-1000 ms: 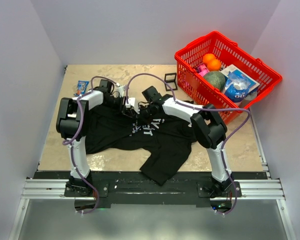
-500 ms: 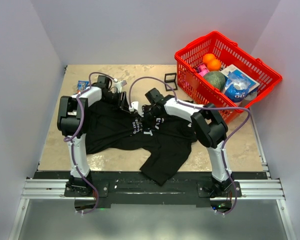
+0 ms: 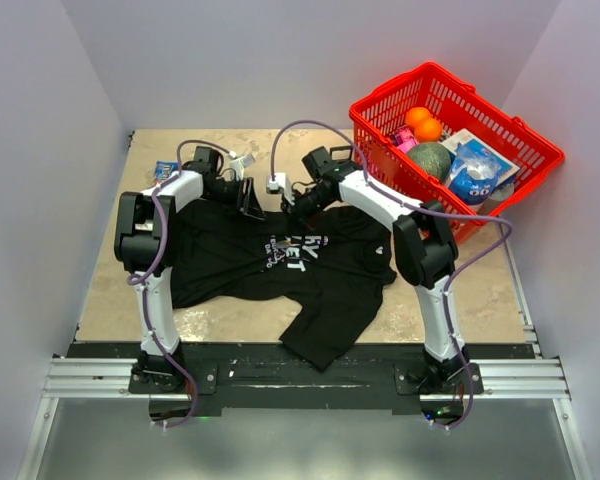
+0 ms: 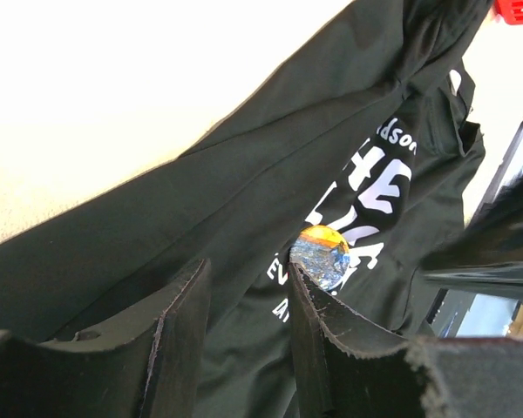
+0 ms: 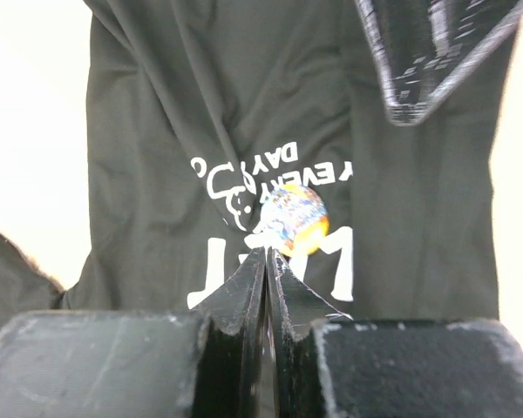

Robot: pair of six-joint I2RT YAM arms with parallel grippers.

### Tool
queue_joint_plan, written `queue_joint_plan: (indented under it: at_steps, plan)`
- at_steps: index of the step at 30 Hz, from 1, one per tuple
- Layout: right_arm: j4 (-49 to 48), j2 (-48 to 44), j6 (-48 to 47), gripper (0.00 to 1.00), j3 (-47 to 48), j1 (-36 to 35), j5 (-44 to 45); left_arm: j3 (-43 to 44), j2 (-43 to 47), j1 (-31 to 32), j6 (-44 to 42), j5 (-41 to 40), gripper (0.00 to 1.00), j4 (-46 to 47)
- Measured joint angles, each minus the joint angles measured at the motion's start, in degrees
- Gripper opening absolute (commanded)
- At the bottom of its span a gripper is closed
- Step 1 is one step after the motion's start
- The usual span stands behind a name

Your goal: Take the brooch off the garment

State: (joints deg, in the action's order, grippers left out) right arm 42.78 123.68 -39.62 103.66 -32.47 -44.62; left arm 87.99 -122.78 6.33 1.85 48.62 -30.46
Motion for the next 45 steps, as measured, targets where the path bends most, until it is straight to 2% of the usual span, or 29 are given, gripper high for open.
queue_joint_plan:
  at_steps: [6,11,19,24,30,45]
  plan:
    - [-0.1,5.7,0.6,0.07,-0.1,-1.3,0.5,0.0,0.0,0.0,0.0,0.5,0.45,0.0]
    - [-0.2,6.6,0.6,0.07,-1.0,-1.7,1.7,-0.1,0.0,0.0,0.0,0.7,0.45,0.0]
    - [-0.5,6.4,0.6,0.07,-2.4,-1.7,3.1,-3.0,1.1,0.2,-1.9,6.3,0.38,-0.4]
    - [0.1,4.4,0.5,0.07,-4.5,-1.7,3.1,-7.3,2.5,0.8,-2.6,9.7,0.40,-0.6]
    - [-1.8,1.1,2.9,0.07,-5.1,-1.7,2.3,-7.6,2.7,1.3,-3.0,12.1,0.41,-0.9]
    - [-6.3,5.4,5.2,0.07,-4.4,-4.7,9.0,-7.6,-0.7,2.2,2.1,12.2,0.48,-0.3]
